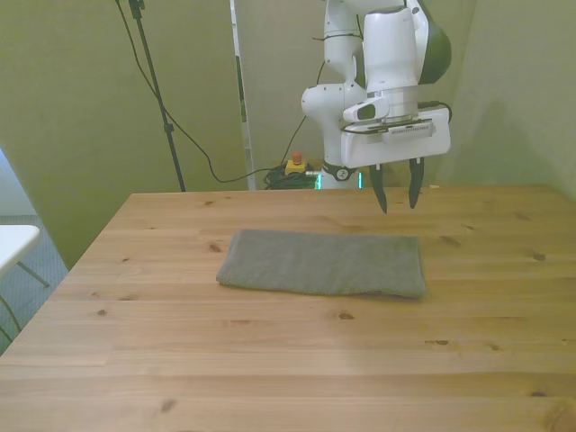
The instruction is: Unfold the towel
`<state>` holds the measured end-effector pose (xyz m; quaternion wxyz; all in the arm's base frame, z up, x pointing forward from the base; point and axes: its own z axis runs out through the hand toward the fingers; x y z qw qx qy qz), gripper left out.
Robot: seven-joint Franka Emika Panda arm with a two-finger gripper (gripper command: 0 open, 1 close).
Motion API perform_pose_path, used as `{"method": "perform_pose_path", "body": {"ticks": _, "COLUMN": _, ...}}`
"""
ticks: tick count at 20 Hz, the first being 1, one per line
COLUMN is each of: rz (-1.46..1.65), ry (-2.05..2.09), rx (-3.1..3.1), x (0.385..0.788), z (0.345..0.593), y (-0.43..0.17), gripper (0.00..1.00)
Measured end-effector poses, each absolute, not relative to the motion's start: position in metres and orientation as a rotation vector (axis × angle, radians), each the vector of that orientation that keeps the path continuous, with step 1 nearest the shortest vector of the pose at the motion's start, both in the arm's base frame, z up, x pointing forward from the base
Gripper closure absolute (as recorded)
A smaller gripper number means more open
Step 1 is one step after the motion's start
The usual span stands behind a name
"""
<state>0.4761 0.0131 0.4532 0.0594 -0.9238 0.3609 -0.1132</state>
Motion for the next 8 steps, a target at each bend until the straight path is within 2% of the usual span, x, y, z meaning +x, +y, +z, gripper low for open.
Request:
{"method": "perform_pose_path", "body": {"ticks": 4, "rz": -0.253, "ry": 1.285, "rx": -2.843, "x": 0.472, "z": 0.465, "y": 0.004, "gripper": 0.0}}
{"method": "perform_pose_path", "body": {"ticks": 8, "rz": -0.216, "ry": 1.423, "rx": -2.815, "x": 0.466, "z": 0.487, "y": 0.015, "gripper": 0.0}}
